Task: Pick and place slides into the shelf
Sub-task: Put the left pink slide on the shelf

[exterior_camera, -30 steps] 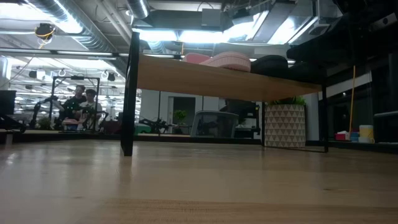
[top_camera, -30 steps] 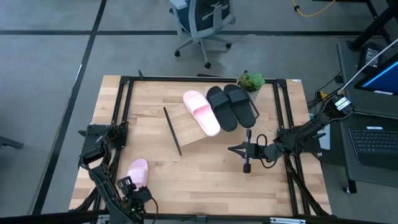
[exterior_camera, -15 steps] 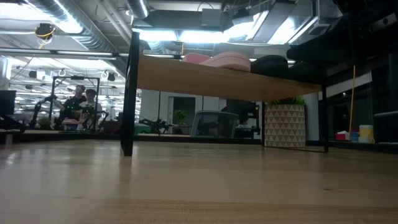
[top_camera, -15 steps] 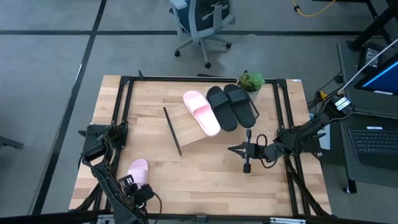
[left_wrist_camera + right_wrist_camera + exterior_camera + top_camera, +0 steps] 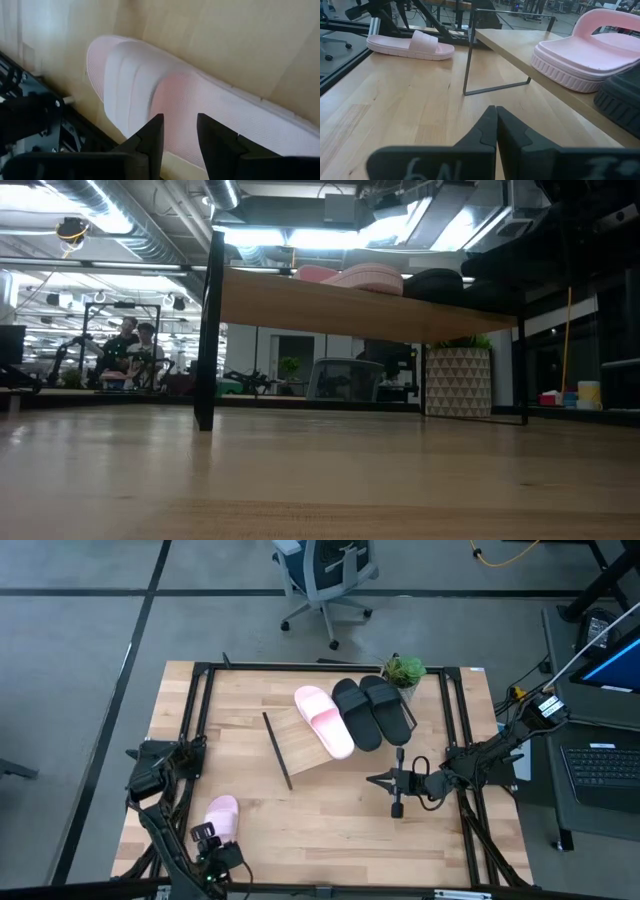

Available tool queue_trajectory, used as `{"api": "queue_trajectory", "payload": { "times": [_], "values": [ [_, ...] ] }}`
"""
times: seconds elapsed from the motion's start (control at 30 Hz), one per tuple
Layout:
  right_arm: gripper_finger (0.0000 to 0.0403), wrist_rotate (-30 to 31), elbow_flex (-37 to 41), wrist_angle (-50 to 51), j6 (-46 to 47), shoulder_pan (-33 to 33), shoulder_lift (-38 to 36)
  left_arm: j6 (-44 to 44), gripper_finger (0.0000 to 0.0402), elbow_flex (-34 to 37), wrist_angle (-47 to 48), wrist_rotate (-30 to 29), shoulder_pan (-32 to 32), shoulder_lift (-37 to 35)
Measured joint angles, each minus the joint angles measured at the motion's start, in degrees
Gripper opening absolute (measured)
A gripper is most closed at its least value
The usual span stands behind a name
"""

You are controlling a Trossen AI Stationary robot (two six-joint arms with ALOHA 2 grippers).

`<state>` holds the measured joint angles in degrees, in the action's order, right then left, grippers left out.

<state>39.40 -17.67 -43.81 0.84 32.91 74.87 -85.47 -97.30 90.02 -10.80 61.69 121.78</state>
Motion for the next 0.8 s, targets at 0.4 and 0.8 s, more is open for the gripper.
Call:
{"api": "queue_trajectory", "payload": {
  "times": [0.4,0.8],
  "values": [
    [0.0007,0.0,0.0,0.0,0.1,0.0,0.0,-1.9,0.0108,1.3,0.0,-3.5,1.1,0.0],
    [0.0007,0.0,0.0,0.0,0.3,0.0,0.0,-2.9,0.0108,6.3,0.1,-1.5,0.3,0.0]
  ]
}}
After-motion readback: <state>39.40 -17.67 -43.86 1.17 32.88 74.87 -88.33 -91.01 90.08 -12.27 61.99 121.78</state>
